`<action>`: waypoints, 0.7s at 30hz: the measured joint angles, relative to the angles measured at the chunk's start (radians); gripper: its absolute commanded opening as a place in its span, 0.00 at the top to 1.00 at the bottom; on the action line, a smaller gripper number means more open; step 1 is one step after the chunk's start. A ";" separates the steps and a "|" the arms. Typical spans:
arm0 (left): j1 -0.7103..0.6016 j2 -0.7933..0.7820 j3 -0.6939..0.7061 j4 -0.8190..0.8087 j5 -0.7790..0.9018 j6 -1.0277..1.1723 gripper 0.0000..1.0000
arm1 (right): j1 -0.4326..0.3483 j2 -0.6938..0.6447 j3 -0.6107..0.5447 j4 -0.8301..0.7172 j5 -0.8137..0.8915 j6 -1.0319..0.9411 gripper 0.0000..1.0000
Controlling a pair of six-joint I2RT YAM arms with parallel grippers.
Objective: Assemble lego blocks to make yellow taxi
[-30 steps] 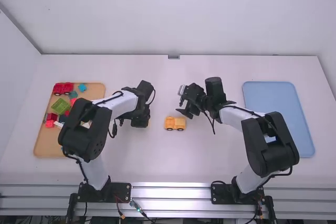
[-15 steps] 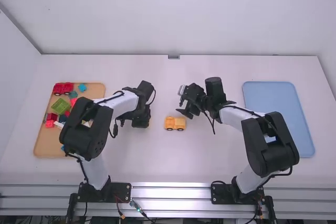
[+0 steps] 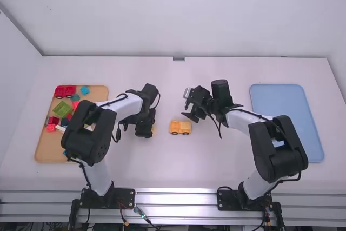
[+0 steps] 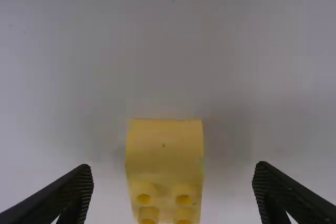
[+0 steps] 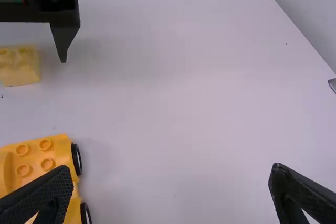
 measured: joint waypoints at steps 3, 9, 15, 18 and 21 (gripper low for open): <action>0.018 0.001 0.060 -0.070 0.014 0.079 0.20 | 0.000 0.000 0.000 0.000 0.000 0.000 0.01; 0.076 0.003 0.262 -0.234 0.032 0.364 0.10 | 0.000 0.000 0.000 0.000 0.001 -0.001 0.01; 0.119 0.004 0.482 -0.285 0.032 0.923 0.01 | 0.000 0.000 0.000 0.000 0.001 -0.001 0.01; 0.122 0.004 0.547 -0.269 0.032 1.218 0.01 | 0.000 0.000 0.000 0.000 0.000 0.000 0.01; 0.121 0.004 0.563 -0.220 0.031 1.387 0.01 | 0.000 0.000 0.000 0.001 0.001 -0.001 0.01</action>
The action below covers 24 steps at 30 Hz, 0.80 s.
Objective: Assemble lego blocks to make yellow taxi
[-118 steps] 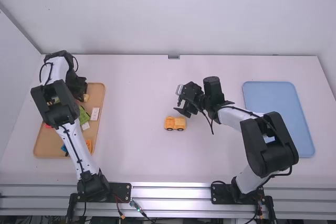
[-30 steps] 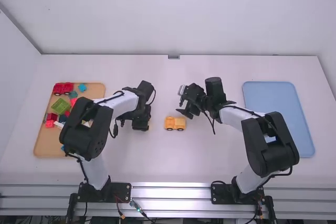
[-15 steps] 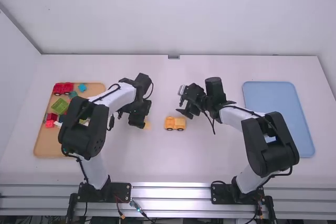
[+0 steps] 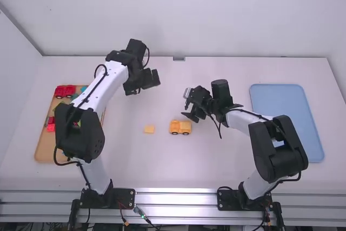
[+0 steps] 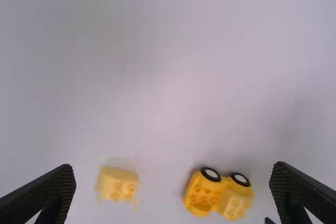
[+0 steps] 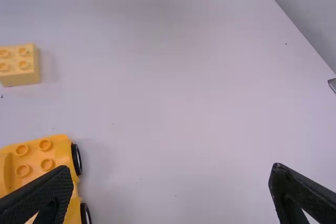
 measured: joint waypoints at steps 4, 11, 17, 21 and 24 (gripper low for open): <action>0.000 0.000 0.001 0.069 0.000 0.233 0.01 | 0.000 0.000 0.000 0.014 0.000 0.001 0.01; 0.000 0.000 0.001 0.111 -0.048 0.514 0.01 | 0.000 0.000 0.000 0.037 0.000 -0.004 0.01; -0.002 0.000 0.001 0.127 -0.224 0.620 0.01 | 0.000 0.000 0.000 0.037 0.000 -0.036 0.01; -0.002 0.000 0.001 0.120 -0.258 0.768 0.01 | 0.000 0.000 0.000 0.036 0.000 -0.095 0.01; -0.002 0.000 0.001 0.104 -0.198 0.924 0.01 | 0.000 0.000 0.000 0.038 0.000 -0.119 0.01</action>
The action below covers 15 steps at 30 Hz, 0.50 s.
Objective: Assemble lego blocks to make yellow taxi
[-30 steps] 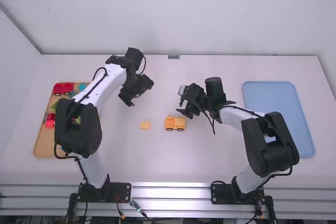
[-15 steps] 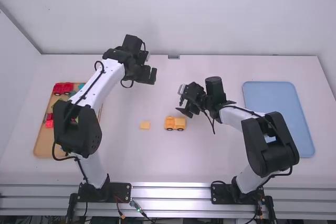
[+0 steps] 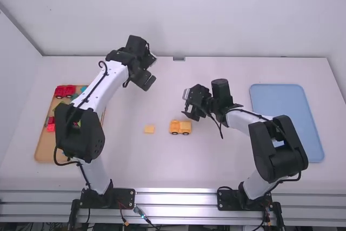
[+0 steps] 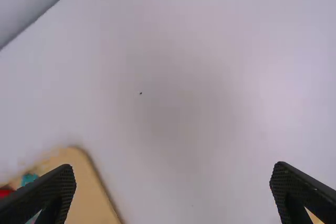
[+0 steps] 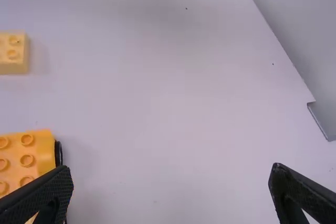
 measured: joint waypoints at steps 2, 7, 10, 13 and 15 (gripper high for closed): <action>0.008 0.000 0.000 -0.040 0.102 0.162 0.01 | 0.000 0.000 0.000 0.000 0.000 -0.011 0.01; 0.042 0.000 0.000 -0.146 0.307 0.425 0.01 | 0.000 0.000 0.000 0.000 0.000 -0.019 0.01; 0.103 0.000 -0.006 -0.262 0.528 0.699 0.01 | 0.000 0.000 0.000 0.000 0.000 -0.019 0.01; 0.167 0.000 -0.050 -0.324 0.692 0.911 0.01 | 0.000 0.000 0.000 0.000 0.000 -0.019 0.01; 0.204 0.000 -0.094 -0.339 0.775 1.028 0.01 | 0.000 0.000 0.000 0.000 0.000 -0.016 0.01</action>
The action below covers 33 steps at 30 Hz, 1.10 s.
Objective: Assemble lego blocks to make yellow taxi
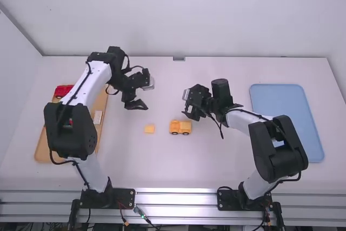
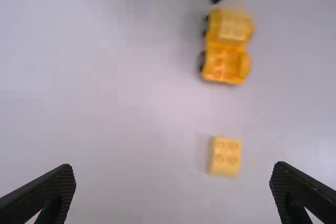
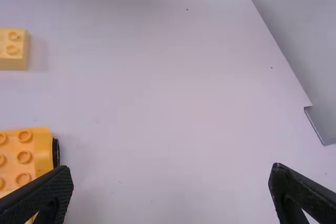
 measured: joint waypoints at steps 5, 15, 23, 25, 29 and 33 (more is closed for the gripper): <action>0.084 0.000 -0.220 0.122 0.225 0.314 0.01 | 0.000 0.000 0.000 0.000 -0.035 0.022 0.01; 0.088 0.000 -0.492 0.493 0.407 0.311 0.01 | 0.005 0.000 0.000 -0.010 -0.128 0.028 0.01; 0.072 0.000 -0.560 0.671 0.376 0.137 0.01 | 0.031 0.000 0.000 -0.050 -0.152 -0.005 0.01; 0.061 0.002 -0.580 0.706 0.362 0.116 0.01 | 0.027 0.000 0.000 -0.059 -0.154 -0.010 0.01; 0.051 0.026 -0.626 0.737 0.346 0.109 0.00 | 0.011 0.000 0.000 -0.084 -0.183 -0.018 0.01; 0.062 0.034 -0.676 0.766 0.327 0.104 0.07 | -0.014 0.000 0.000 -0.098 -0.221 -0.021 0.01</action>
